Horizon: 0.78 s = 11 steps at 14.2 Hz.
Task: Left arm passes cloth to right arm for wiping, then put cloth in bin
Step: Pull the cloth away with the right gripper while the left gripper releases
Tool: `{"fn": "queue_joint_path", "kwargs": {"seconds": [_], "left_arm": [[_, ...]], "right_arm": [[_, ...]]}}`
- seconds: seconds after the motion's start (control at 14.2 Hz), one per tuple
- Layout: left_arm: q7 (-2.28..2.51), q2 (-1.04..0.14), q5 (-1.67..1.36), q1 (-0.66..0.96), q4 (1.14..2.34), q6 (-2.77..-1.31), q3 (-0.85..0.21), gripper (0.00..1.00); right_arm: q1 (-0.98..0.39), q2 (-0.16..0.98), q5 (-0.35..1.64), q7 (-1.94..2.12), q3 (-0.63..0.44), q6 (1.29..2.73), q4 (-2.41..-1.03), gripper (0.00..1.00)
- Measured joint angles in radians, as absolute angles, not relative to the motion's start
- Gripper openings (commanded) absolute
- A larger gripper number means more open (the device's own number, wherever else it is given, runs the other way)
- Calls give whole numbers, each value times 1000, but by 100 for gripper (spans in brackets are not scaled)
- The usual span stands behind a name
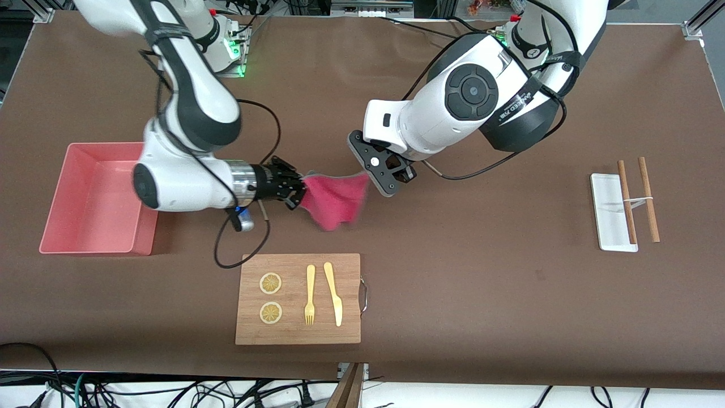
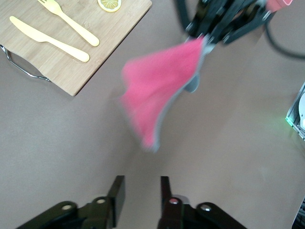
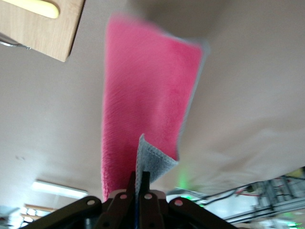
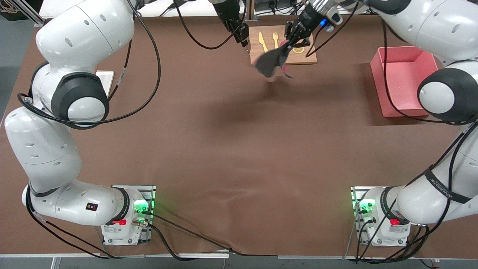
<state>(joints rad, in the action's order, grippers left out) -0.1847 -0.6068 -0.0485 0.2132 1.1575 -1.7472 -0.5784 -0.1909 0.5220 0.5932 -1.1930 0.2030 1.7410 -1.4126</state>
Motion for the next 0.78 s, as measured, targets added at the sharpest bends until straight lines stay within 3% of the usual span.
{"fn": "queue_joint_path", "kwargs": {"seconds": [0.42, 0.78], "left_arm": [[-153, -564, -38, 194, 1151, -1595, -546, 100], [-81, -513, 0, 175, 1150, -1470, -434, 100]], "right_arm": [[-121, 521, 322, -834, 173, 1452, -1332, 0], [-117, 539, 84, -492, 116, 1354, -1343, 0]]}}
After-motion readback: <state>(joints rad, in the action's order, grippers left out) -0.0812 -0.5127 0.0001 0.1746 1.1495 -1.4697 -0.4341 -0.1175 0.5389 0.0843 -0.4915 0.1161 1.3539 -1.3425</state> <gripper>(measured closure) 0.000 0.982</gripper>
